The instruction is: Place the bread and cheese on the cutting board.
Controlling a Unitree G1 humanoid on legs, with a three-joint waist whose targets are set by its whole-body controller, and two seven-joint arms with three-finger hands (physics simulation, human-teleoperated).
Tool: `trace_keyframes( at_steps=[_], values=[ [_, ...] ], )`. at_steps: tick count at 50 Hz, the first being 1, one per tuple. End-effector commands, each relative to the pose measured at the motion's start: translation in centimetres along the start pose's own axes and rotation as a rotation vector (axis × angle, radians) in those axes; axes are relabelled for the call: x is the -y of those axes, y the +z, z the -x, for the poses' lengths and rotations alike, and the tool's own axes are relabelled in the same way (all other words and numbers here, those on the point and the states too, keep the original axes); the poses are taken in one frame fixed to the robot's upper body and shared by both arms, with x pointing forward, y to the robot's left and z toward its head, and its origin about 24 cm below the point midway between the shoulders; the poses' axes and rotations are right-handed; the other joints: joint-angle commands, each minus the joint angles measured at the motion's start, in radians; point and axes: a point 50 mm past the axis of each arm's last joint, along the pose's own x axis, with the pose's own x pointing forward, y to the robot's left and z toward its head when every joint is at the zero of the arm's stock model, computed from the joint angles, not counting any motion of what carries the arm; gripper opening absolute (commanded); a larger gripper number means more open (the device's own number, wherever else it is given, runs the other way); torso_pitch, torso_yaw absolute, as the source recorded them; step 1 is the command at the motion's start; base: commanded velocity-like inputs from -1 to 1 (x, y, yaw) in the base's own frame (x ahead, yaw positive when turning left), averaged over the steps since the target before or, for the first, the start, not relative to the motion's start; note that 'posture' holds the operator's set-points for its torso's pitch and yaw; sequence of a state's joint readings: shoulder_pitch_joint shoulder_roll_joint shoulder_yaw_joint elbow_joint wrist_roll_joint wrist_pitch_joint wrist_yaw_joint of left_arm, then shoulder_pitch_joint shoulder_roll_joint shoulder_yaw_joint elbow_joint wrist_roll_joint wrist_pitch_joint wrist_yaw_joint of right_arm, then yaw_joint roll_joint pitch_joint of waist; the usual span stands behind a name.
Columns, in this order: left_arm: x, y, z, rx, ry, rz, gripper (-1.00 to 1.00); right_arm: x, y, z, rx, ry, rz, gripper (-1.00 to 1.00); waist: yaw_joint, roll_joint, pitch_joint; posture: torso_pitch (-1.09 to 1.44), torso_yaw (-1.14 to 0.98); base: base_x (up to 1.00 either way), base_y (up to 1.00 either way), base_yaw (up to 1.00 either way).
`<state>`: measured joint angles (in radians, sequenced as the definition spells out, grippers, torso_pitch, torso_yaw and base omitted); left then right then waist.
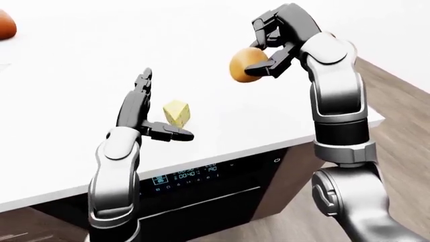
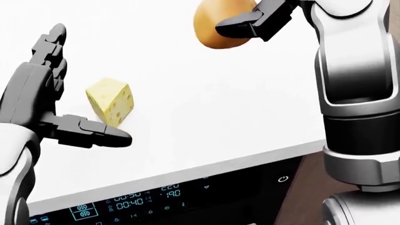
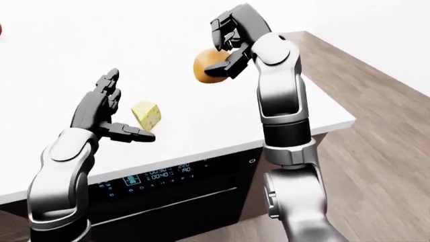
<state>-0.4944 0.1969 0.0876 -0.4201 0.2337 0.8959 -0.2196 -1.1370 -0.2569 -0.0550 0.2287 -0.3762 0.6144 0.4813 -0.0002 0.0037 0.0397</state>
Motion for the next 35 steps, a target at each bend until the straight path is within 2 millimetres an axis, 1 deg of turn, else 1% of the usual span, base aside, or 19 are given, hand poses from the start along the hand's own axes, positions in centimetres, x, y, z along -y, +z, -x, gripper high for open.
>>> trace_keyframes(
  at_steps=[1,17,28,35],
  values=[
    [-0.6,1.8,0.3,0.099,0.035,-0.018,1.00,1.0,2.0,0.4,0.079,-0.045,0.021,-1.00,0.000,0.002,-0.030,0.00,0.00,0.00,0.00,0.00],
    [-0.1,0.6,-0.7,0.092,0.047,-0.022,1.00,0.9,1.6,0.5,0.072,-0.043,0.022,-1.00,0.000,0.002,-0.032,0.00,0.00,0.00,0.00,0.00],
    [0.1,0.6,-0.6,0.095,0.046,-0.026,1.00,0.7,1.5,0.4,0.072,-0.040,0.020,-1.00,0.000,0.002,-0.033,0.00,0.00,0.00,0.00,0.00],
    [0.2,0.1,-1.0,0.089,0.049,-0.032,1.00,0.7,1.3,0.3,0.069,-0.039,0.019,-1.00,0.000,0.001,-0.035,0.00,0.00,0.00,0.00,0.00]
  ],
)
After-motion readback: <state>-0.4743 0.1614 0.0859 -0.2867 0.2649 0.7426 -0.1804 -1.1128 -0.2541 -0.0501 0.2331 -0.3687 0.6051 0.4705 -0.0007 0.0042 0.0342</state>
